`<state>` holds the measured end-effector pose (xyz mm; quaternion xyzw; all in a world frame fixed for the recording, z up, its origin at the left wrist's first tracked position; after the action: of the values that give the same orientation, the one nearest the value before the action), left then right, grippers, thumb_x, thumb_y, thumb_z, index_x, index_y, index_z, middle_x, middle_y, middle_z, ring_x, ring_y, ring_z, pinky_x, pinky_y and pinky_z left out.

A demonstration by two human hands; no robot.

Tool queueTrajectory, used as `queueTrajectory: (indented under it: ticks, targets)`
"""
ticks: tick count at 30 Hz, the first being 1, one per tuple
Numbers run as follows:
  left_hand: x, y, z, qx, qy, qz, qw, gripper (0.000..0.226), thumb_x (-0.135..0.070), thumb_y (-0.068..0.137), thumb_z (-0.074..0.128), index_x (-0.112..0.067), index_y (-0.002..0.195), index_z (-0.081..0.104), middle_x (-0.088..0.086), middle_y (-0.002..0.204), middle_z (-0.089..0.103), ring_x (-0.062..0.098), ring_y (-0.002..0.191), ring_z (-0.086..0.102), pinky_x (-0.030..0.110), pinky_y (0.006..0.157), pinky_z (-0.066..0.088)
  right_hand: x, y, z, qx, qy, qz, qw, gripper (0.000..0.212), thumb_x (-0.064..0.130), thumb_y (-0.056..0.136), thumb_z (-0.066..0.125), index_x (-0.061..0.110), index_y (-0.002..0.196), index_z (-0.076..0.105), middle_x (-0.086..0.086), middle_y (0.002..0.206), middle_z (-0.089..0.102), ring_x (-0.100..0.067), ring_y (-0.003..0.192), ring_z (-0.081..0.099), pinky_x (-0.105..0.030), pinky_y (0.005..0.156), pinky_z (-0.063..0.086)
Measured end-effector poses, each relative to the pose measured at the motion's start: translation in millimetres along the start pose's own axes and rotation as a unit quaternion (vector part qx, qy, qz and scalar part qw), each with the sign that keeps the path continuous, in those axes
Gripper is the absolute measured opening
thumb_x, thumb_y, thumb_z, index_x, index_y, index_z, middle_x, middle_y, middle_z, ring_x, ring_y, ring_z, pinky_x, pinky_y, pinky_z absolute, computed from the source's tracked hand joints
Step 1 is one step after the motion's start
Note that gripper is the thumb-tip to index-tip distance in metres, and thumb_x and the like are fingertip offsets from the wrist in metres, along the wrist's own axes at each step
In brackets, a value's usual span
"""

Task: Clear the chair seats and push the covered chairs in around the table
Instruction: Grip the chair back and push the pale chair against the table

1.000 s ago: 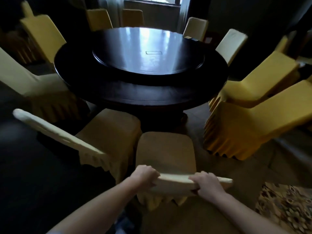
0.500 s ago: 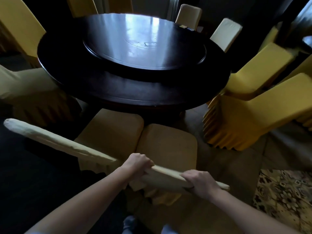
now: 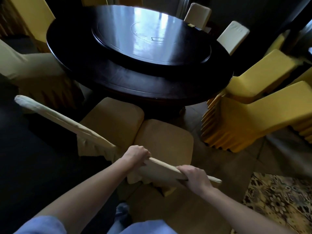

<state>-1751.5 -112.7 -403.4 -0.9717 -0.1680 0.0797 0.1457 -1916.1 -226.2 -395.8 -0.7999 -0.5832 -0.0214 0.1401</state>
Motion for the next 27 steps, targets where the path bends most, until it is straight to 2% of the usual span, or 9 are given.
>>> queueTrajectory:
  ticks: [4,7,11,13,15,19,22,27]
  targets:
    - [-4,3,2,-0.002,0.011,-0.034,0.999,0.033,-0.037,0.085,0.065,-0.024,0.115,0.062,-0.002,0.104,0.067,0.016,0.095,0.064,0.029,0.079,0.053,-3,-2,-2,-0.027,-0.015,-0.047,0.998,0.040,0.033,0.080,0.068,0.026,0.119,0.062,0.006,0.107,0.069,-0.016,0.095,0.066,-0.036,0.070,0.058]
    - [-9,7,7,-0.003,0.033,-0.071,0.997,0.032,-0.040,0.083,0.066,-0.022,0.109,0.061,-0.001,0.100,0.067,0.018,0.092,0.065,0.033,0.076,0.056,-13,-2,2,-0.023,-0.020,-0.074,0.997,0.043,0.031,0.073,0.076,0.023,0.114,0.065,0.003,0.099,0.072,-0.018,0.083,0.069,-0.038,0.060,0.059]
    - [-21,20,3,-0.015,0.037,-0.086,0.995,0.027,-0.037,0.082,0.068,-0.022,0.105,0.064,-0.001,0.100,0.067,0.021,0.092,0.065,0.035,0.076,0.055,-32,5,-8,-0.039,-0.050,-0.084,0.994,0.044,0.030,0.068,0.078,0.023,0.110,0.067,0.003,0.094,0.072,-0.018,0.078,0.069,-0.036,0.057,0.059]
    - [-26,29,3,-0.010,0.029,-0.101,0.994,0.027,-0.036,0.080,0.069,-0.024,0.104,0.065,-0.002,0.098,0.068,0.021,0.091,0.066,0.035,0.074,0.056,-44,8,-9,-0.015,-0.072,-0.079,0.994,0.046,0.029,0.066,0.081,0.025,0.109,0.066,0.004,0.091,0.071,-0.017,0.076,0.068,-0.034,0.054,0.058]
    - [-29,43,-1,0.007,0.013,-0.114,0.993,0.028,-0.037,0.078,0.072,-0.024,0.102,0.067,-0.003,0.095,0.067,0.021,0.089,0.065,0.034,0.073,0.056,-56,17,-11,0.012,-0.091,-0.069,0.993,0.045,0.030,0.071,0.079,0.027,0.113,0.064,0.005,0.096,0.070,-0.016,0.080,0.068,-0.034,0.057,0.058]
    - [-20,71,-11,0.039,-0.024,-0.148,0.988,0.029,-0.034,0.075,0.075,-0.020,0.099,0.067,-0.001,0.092,0.066,0.022,0.090,0.064,0.029,0.067,0.051,-69,44,-25,0.037,-0.097,-0.051,0.993,0.046,0.024,0.086,0.066,0.030,0.130,0.054,0.006,0.115,0.065,-0.015,0.099,0.064,-0.033,0.075,0.058]
    - [-18,93,-21,0.055,-0.009,-0.151,0.987,0.028,-0.033,0.078,0.073,-0.019,0.101,0.067,-0.001,0.082,0.056,0.022,0.083,0.062,0.030,0.060,0.045,-84,64,-32,0.058,-0.099,-0.025,0.993,0.048,0.026,0.090,0.062,0.032,0.135,0.047,0.006,0.122,0.061,-0.015,0.107,0.060,-0.034,0.083,0.055]
    - [-23,119,-33,0.050,0.011,-0.132,0.990,0.027,-0.033,0.083,0.068,-0.017,0.105,0.065,0.002,0.102,0.067,0.022,0.094,0.065,0.029,0.057,0.041,-113,85,-36,0.098,-0.120,0.024,0.988,0.046,0.029,0.090,0.060,0.038,0.133,0.045,0.007,0.120,0.059,-0.015,0.106,0.058,-0.033,0.082,0.052]
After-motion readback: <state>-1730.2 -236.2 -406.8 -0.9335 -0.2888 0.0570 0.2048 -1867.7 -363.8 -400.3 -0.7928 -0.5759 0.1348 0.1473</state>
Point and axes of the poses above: each hand's wrist, its own y-axis towards the middle knuckle, its own z-axis out of the palm, x = y × z, the point moved 7 cm from there along y, towards the middle knuckle
